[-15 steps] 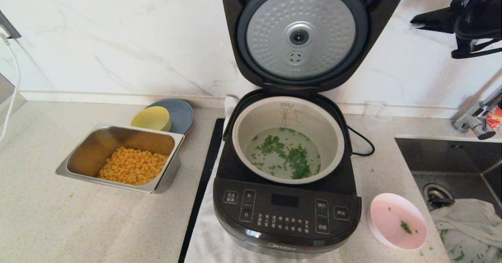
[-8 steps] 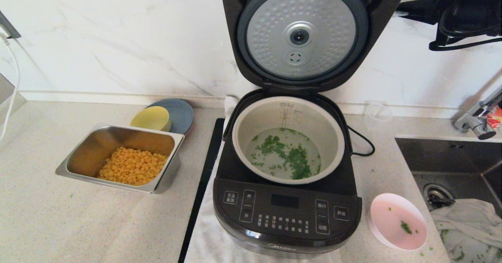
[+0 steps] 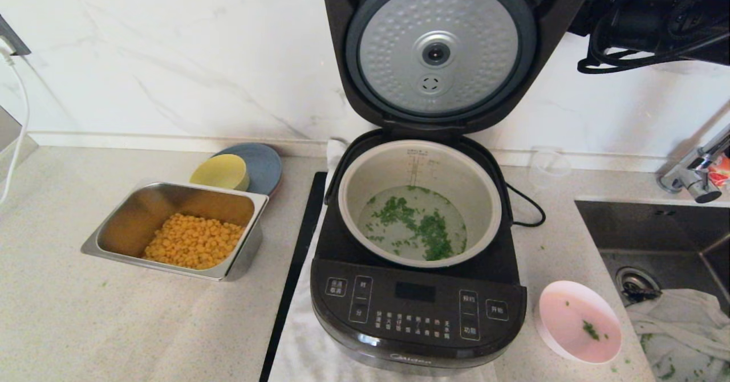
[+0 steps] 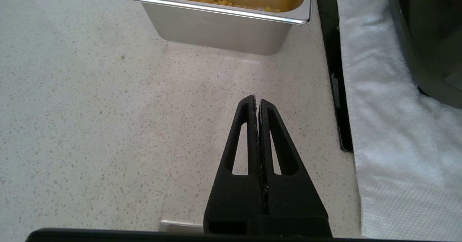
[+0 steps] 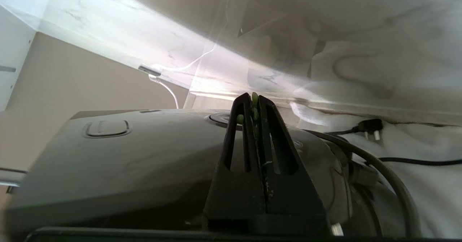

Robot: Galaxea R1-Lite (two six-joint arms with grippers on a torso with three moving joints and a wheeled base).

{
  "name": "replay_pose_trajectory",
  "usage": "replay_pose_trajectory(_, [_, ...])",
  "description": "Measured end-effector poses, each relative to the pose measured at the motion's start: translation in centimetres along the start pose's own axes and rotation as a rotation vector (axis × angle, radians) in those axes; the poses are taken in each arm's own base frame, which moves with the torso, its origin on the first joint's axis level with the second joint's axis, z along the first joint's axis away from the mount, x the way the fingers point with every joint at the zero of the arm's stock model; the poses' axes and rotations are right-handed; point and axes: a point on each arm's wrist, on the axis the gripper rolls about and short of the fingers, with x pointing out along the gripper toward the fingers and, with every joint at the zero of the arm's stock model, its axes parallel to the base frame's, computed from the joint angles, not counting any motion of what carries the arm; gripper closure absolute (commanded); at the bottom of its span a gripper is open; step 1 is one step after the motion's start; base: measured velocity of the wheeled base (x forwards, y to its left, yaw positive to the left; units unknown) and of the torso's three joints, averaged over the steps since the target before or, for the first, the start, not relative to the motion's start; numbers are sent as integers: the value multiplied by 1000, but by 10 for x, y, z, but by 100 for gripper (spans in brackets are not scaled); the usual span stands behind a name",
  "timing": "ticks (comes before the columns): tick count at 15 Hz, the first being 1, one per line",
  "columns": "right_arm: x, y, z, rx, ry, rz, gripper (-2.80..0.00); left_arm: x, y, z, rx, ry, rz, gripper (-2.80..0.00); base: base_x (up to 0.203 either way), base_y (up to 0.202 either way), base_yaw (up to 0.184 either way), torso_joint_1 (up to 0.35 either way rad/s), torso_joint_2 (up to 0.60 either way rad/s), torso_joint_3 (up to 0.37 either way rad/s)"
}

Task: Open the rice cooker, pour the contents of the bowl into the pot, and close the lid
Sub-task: Close the rice cooker

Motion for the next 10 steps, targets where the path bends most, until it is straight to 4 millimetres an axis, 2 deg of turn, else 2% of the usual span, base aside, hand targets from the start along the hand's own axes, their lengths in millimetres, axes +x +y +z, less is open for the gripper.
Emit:
replay_pose_trajectory(4, [7,1,-5,-3,13,24,0,0,0,0,0,0,0,0,0,0,0,0,0,0])
replay_pose_trajectory(10, [-1,21,-17,100,131,30,0,0,0,0,0,0,0,0,0,0,0,0,0,0])
